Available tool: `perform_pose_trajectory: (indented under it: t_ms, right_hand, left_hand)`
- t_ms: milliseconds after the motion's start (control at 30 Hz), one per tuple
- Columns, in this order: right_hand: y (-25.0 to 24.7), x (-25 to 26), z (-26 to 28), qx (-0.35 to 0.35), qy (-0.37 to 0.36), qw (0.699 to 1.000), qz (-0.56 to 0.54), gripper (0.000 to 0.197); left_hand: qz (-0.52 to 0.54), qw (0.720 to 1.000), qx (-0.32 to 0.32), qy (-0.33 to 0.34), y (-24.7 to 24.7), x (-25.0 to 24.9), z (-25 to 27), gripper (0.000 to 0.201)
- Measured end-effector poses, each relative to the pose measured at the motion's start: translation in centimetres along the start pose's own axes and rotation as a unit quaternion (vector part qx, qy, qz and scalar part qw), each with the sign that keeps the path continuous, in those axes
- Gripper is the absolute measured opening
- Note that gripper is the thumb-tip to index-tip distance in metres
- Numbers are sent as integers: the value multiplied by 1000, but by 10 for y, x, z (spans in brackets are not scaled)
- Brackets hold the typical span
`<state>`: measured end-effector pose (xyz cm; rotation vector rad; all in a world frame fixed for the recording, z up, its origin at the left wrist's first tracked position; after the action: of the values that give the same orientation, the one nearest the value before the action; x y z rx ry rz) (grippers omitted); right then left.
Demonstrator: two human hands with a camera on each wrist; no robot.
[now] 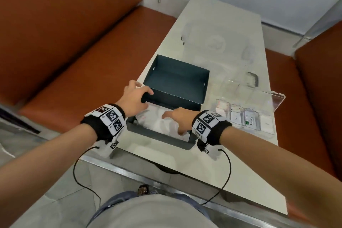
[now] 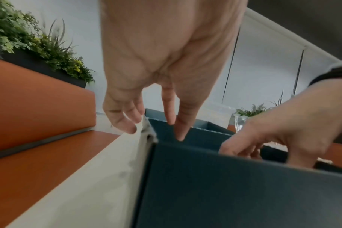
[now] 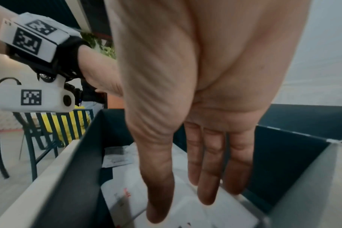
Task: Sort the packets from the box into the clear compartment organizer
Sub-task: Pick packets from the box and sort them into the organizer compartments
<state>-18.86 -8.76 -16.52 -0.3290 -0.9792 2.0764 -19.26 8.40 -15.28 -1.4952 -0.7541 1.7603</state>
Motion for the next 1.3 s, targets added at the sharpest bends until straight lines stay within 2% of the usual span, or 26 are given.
perform_pose_trajectory:
  t_ms: [100, 233, 300, 367, 500, 667, 800, 967, 1167, 1300]
  right_hand:
    - [-3, 11, -15, -13, -10, 998, 55, 95]
    - [-15, 33, -33, -44, -40, 992, 108, 104]
    - [-20, 48, -40, -45, -62, 989, 126, 99]
    - [-24, 62, -46, -43, -74, 983, 160, 83]
    - [-22, 73, -54, -41, -57, 988, 135, 73]
    - [-20, 74, -55, -39, -74, 991, 101, 50]
    - [-18, 73, -51, -20, -70, 996, 42, 36]
    - [-18, 74, -43, 8, -72, 997, -37, 38]
    - [-19, 78, -37, 32, -71, 995, -67, 46]
    - [-15, 75, -35, 23, -60, 995, -77, 43]
  left_hand:
    - [29, 999, -33, 3, 5, 4, -1, 51]
    - [78, 997, 12, 8, 15, 8, -2, 83]
    - [84, 996, 31, 13, 20, 11, 1, 94]
    - [91, 995, 39, 13, 25, 14, 2, 99]
    - [86, 996, 26, 13, 28, 19, 1, 94]
    - [91, 996, 12, 2, 30, 21, -1, 90]
    - [100, 995, 13, -12, 30, 20, 1, 95]
    - [100, 995, 6, -26, 29, 21, 1, 92]
    - [95, 995, 1, -27, 30, 21, 1, 93]
    - [84, 996, -6, -27, 31, 22, 0, 94]
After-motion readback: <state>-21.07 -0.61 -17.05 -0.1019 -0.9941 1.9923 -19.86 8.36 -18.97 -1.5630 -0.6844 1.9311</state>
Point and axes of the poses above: each hand's wrist, its own z-axis away from the middle knuckle, its own y-axis out of the palm, x = y × z, the point moved 5 cm from there along -z, towards the middle knuckle, and after that the axes turned 1 degree about x, right-handed, at the moved point
